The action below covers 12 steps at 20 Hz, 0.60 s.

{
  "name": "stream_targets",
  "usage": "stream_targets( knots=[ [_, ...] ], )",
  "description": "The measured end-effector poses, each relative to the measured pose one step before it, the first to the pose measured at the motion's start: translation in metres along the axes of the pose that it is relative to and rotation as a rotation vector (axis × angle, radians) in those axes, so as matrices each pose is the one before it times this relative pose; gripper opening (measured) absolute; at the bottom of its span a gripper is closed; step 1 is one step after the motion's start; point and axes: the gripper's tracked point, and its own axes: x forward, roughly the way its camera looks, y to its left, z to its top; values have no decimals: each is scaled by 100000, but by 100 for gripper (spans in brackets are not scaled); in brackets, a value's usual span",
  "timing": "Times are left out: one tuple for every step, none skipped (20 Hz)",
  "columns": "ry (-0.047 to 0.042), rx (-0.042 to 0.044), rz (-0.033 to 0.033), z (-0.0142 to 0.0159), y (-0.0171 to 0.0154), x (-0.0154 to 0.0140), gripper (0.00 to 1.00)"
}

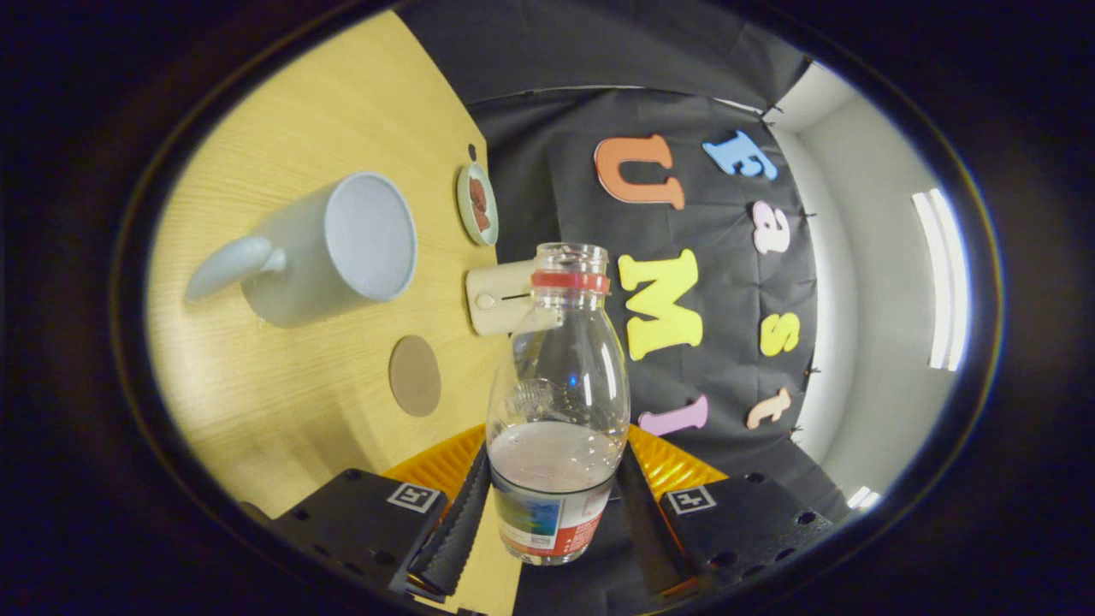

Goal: Take the bottle from table, then pour the juice into the cup, finally place the bottle on the coaster

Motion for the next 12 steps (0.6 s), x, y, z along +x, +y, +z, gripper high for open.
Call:
stream_targets(
  knots=[
    [-637,-3177,-568,134,-51,-78,81],
    [-460,-2340,-193,121,53,-37,81],
    [-43,-2421,276,42,188,-275,81],
    [-458,-2435,-493,133,-177,-321,81],
    [-584,-2178,-690,264,-204,-267,81],
    [-257,-1985,-102,187,94,-53,81],
    [-1145,-1851,249,349,219,-144,81],
    [315,-1723,300,70,173,-47,81],
    [1442,-1836,-59,-333,71,-54,81],
    [450,-1696,272,-94,39,-5,81],
    [-358,-1413,157,30,109,58,81],
    [342,-2262,-74,-3,178,86,81]
  ],
)
